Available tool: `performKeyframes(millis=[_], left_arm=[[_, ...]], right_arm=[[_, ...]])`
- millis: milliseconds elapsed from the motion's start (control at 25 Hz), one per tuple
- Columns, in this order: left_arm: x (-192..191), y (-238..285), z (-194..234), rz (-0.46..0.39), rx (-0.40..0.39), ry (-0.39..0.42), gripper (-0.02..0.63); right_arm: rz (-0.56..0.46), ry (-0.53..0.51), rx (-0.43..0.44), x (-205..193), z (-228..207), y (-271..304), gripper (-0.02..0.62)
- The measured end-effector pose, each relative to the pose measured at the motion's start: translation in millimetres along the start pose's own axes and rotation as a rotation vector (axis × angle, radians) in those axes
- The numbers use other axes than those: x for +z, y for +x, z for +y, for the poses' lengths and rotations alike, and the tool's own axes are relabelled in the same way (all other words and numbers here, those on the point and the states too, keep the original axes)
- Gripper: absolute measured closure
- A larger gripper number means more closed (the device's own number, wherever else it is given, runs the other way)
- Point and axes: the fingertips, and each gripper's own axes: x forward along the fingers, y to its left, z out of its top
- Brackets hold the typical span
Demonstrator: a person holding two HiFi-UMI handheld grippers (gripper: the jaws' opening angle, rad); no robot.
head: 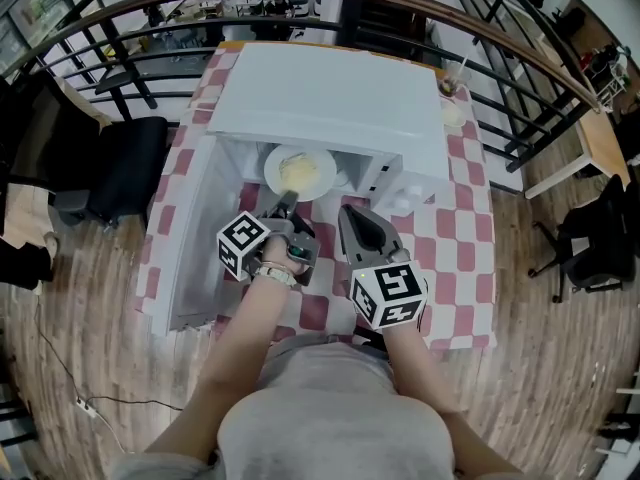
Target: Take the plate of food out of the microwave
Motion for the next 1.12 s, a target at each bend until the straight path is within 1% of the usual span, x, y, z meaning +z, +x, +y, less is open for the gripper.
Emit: performKeyframes(millis=[320,560,760,960,1120], left_arm=[[-2.2,-21.3,-5.4,0.017,-0.023,-0.007,0.589],[-2.6,-32.5,-12.5,0.033,-0.052,-0.049,0.589],[-5.7,-42.9,-21.6,0.04,-0.061,-0.043,0.589],[-11.3,-49.9,-28.0,0.061,-0.078,-0.009,0.589],[-14.9,-57.7,-31.0,0.075,-0.082,0.001,0.589]], right_arm=[[-0.026,-0.005,0.011,5.1,12.4,-1.6,0.571],[-0.059,-0.007,-0.01,11.9,13.2,-4.5,0.571],[-0.069,-0.007,-0.014,14.4,15.9,-5.9,0.571],[-0.085,-0.015,-0.009,20.6,18.2,-4.9,0.571],[-0.102,-0.02,-0.01,27.0,20.4,-6.6,0.571]])
